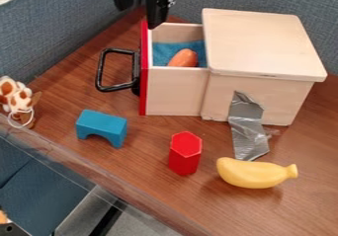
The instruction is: Open the drawer
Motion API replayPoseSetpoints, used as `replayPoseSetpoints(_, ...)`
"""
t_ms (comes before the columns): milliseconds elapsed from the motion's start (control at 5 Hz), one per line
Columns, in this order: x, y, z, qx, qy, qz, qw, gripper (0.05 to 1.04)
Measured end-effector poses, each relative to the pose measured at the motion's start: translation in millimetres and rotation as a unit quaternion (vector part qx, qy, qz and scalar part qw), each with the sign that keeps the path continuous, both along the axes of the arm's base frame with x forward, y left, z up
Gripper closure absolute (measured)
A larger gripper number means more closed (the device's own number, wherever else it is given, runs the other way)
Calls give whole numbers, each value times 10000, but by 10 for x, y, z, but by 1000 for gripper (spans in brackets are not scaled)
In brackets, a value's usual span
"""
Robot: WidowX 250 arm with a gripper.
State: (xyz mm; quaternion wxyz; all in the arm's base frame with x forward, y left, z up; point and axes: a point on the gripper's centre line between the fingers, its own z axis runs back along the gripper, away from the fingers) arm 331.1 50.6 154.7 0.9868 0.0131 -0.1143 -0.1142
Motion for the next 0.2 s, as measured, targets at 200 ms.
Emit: replayPoseSetpoints(200, -68, -68, 90, -103, 19, -294, 9995, 85)
